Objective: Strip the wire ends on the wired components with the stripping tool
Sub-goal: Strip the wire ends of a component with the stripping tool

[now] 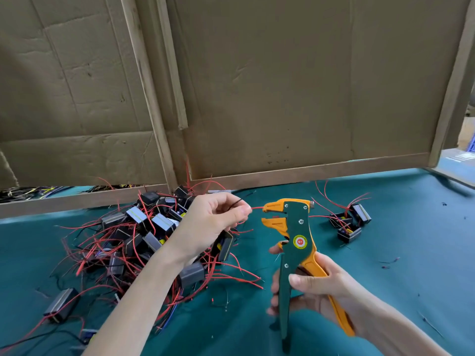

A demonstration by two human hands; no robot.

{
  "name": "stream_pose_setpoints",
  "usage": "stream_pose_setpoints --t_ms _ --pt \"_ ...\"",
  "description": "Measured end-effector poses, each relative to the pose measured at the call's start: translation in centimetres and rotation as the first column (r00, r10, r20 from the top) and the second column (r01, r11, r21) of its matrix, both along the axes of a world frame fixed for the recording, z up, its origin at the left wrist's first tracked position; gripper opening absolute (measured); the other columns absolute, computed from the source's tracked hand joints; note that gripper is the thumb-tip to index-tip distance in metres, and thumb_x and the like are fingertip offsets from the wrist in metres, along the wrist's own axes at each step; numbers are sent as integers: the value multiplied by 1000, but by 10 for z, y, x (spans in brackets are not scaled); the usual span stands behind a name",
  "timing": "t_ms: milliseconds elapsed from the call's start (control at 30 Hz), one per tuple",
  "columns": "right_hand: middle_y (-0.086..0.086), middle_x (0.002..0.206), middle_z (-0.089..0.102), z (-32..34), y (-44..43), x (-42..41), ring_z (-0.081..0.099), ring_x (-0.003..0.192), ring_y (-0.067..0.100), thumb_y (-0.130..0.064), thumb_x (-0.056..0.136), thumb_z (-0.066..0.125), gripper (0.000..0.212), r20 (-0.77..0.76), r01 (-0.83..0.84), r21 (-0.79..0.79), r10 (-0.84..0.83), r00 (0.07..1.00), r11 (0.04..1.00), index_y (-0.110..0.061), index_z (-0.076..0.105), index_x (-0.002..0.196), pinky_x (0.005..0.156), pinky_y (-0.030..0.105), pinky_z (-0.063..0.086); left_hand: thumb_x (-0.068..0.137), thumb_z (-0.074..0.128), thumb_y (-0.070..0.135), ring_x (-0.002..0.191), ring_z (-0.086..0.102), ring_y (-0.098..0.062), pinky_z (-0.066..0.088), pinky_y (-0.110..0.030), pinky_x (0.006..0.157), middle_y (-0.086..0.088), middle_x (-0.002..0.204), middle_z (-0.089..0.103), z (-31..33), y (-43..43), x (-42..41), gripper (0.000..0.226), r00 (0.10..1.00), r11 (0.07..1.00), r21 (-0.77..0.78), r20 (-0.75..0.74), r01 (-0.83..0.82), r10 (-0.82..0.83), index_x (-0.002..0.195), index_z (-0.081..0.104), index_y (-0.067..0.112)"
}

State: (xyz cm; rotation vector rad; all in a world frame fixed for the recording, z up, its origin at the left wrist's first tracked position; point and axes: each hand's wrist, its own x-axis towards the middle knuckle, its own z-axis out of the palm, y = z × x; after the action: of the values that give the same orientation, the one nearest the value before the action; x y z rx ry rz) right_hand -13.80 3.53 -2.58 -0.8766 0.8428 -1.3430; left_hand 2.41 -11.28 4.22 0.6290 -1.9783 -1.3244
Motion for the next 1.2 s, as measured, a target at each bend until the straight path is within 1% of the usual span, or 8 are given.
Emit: stream_pose_setpoints --t_ms 133,300,400,500,667,800,1033,1200 --pt "25 86 64 1 0 2 65 79 40 -14 62 91 59 -86 22 -11 -23 996 1000 -14 65 116 76 54 54 86 68 12 64 55 -1 46 -14 63 9 68 64 -2 2 -2 15 999 1000 -5 42 30 -29 74 71 21" --pt "23 84 65 4 4 3 65 76 37 -6 66 83 47 -151 39 -51 -46 987 998 -12 68 110 74 50 55 85 69 16 61 52 -3 45 -15 59 9 66 62 -1 5 -2 17 997 999 -13 62 52 -51 72 73 25" --pt "22 83 66 7 6 3 66 75 37 -7 65 83 38 -184 41 -55 -51 982 998 -7 70 101 74 49 55 85 69 15 63 52 -4 45 -16 59 8 67 62 -1 7 -3 15 995 997 -14 76 69 -68 73 73 23" --pt "22 83 67 8 7 2 67 75 36 -10 65 83 29 -219 42 -54 -53 974 998 -9 72 91 75 49 57 85 69 15 65 52 -5 45 -17 60 6 69 63 -1 7 -4 13 993 997 -8 81 83 -82 74 73 21" --pt "20 83 68 8 8 3 67 76 36 -23 61 92 36 -242 18 -58 -32 970 998 -13 72 89 78 48 56 85 69 15 64 51 -6 45 -17 60 7 68 62 -2 7 -3 16 990 993 -1 74 117 -116 74 74 25" --pt "18 82 68 6 8 4 67 75 34 -28 60 93 37 -257 0 -67 -17 966 998 -16 72 88 78 48 57 85 69 14 64 50 -6 44 -16 60 7 67 62 -1 5 -1 18 988 991 9 78 136 -136 72 74 25" --pt "17 71 63 6 6 4 63 63 35 -32 58 94 37 -307 28 -53 -43 951 998 -16 68 80 68 42 54 83 69 14 60 47 -5 40 -11 57 7 64 59 2 5 2 16 982 986 -14 96 166 -164 70 73 21" --pt "14 56 56 2 5 15 55 45 28 -35 57 91 35 -347 123 -10 -118 931 992 -19 60 62 48 33 50 79 69 24 63 48 -8 38 -15 58 -1 71 60 2 3 5 8 977 983 -6 115 183 -181 77 73 17"
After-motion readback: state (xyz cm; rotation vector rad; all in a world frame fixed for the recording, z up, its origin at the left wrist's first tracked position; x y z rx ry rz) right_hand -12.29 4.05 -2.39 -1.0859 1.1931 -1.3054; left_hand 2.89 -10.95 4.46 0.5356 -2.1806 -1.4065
